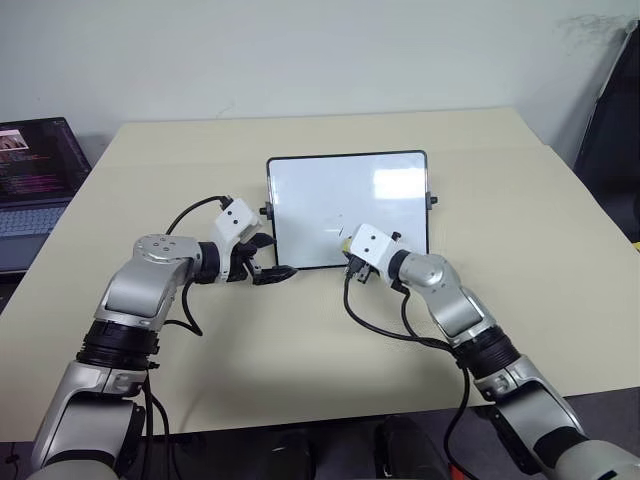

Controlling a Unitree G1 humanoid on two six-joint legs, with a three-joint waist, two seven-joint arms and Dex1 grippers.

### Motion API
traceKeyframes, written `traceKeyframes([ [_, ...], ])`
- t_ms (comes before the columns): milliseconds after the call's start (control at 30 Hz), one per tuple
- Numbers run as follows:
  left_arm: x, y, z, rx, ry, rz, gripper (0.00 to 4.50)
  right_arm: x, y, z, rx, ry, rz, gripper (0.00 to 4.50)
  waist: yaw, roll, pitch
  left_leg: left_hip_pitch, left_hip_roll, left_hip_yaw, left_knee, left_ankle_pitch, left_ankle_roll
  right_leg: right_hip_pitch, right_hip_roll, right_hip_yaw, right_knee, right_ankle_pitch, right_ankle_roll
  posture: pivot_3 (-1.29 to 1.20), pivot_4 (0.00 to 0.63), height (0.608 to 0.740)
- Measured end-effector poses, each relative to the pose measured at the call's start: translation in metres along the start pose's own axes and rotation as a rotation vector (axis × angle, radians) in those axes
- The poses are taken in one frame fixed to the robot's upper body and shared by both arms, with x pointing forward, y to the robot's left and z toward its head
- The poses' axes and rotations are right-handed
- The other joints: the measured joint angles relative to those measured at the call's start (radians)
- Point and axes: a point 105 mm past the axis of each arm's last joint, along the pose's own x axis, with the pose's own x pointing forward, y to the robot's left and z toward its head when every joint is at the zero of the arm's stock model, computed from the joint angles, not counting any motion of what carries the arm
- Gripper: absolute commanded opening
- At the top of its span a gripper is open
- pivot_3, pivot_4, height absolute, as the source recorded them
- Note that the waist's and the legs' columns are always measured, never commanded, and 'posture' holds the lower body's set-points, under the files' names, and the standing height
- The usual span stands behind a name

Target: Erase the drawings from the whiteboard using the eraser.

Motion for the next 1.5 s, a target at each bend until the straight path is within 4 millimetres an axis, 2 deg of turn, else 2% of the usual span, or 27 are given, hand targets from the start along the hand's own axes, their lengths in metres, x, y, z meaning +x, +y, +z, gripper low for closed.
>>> traceKeyframes([
  [100,0.0,0.0,0.0,0.001,0.0,0.0,4.5,-0.002,-0.007,0.01,0.048,-0.029,-0.009,0.97,0.001,0.0,0.0,-0.002,0.0,0.0,0.0,0.0,0.0,-0.002,0.0,0.0,0.0,0.0,0.0,0.0,0.15,0.74],
  [233,0.0,0.0,0.0,0.0,-0.001,0.0,4.5,-0.004,-0.036,0.05,0.054,-0.147,-0.088,0.97,-0.001,0.0,0.0,-0.003,0.0,0.0,-0.001,0.0,-0.001,-0.004,-0.001,0.001,-0.001,0.0,0.0,0.0,0.15,0.74],
  [300,0.0,0.0,0.001,0.001,-0.001,-0.001,4.5,-0.004,-0.047,0.063,0.037,-0.188,-0.14,0.97,0.001,0.0,0.0,-0.003,0.0,0.0,-0.002,0.0,-0.001,-0.004,-0.001,0.001,-0.002,0.0,0.0,0.0,0.15,0.74],
  [367,0.0,0.0,0.001,0.001,-0.002,-0.001,4.5,0.002,-0.052,0.061,0.033,-0.181,-0.175,0.97,0.004,0.0,0.0,-0.003,0.0,0.0,-0.002,0.0,-0.001,-0.004,-0.001,0.001,-0.002,0.0,0.0,0.0,0.15,0.74],
  [500,0.0,0.0,0.001,0.001,-0.002,-0.001,4.5,0.017,-0.05,0.035,0.044,-0.099,-0.189,0.97,0.008,0.0,0.0,-0.003,0.0,0.001,-0.002,0.0,-0.001,-0.004,-0.001,0.001,-0.002,0.0,0.0,0.0,0.15,0.74],
  [600,0.0,0.0,0.001,0.001,-0.002,-0.001,4.5,0.021,-0.045,0.032,-0.02,-0.086,-0.168,0.97,0.007,0.0,0.0,-0.002,0.0,0.002,-0.002,0.0,-0.001,-0.003,-0.001,0.001,-0.002,0.0,0.0,0.0,0.15,0.74],
  [900,0.0,-0.001,0.002,-0.004,0.001,-0.003,4.5,0.018,-0.004,0.01,-0.122,-0.032,0.021,0.97,0.008,0.0,0.0,0.001,0.0,0.0,0.0,0.0,0.0,0.001,0.0,0.0,0.0,0.0,0.0,0.0,0.15,0.74],
  [1033,0.0,-0.001,0.002,-0.004,0.001,-0.003,4.5,0.017,0.001,0.007,-0.125,-0.02,0.041,0.97,0.008,0.0,0.0,0.002,0.0,0.0,0.0,0.0,0.0,0.001,0.0,0.0,0.0,0.0,0.0,0.0,0.15,0.74],
  [1233,0.0,-0.001,0.002,-0.004,0.001,-0.003,4.5,0.014,-0.004,0.014,-0.071,-0.026,0.033,0.97,0.009,0.0,0.0,0.0,0.0,-0.001,0.0,0.0,0.0,0.0,0.0,0.0,0.0,0.0,0.0,0.0,0.15,0.74],
  [1333,0.0,-0.001,0.002,-0.004,0.001,-0.003,4.5,0.009,-0.018,0.028,0.005,-0.074,-0.012,0.97,0.01,0.0,0.0,-0.002,0.0,-0.001,0.0,0.0,-0.001,-0.002,0.0,0.0,0.0,0.0,0.0,0.0,0.15,0.74],
  [1433,0.0,-0.001,0.002,-0.003,0.0,-0.003,4.5,0.004,-0.037,0.048,-0.011,-0.129,-0.076,0.97,0.01,0.0,0.0,-0.003,0.0,0.0,-0.001,0.001,-0.002,-0.004,0.0,0.0,-0.002,0.0,0.0,0.0,0.15,0.74],
  [1500,0.0,-0.001,0.002,-0.002,-0.001,-0.003,4.5,0.001,-0.05,0.053,-0.029,-0.141,-0.129,0.97,0.013,0.0,0.0,-0.003,0.0,0.0,-0.002,0.001,-0.002,-0.004,-0.001,0.0,-0.003,0.0,0.0,0.0,0.15,0.74],
])
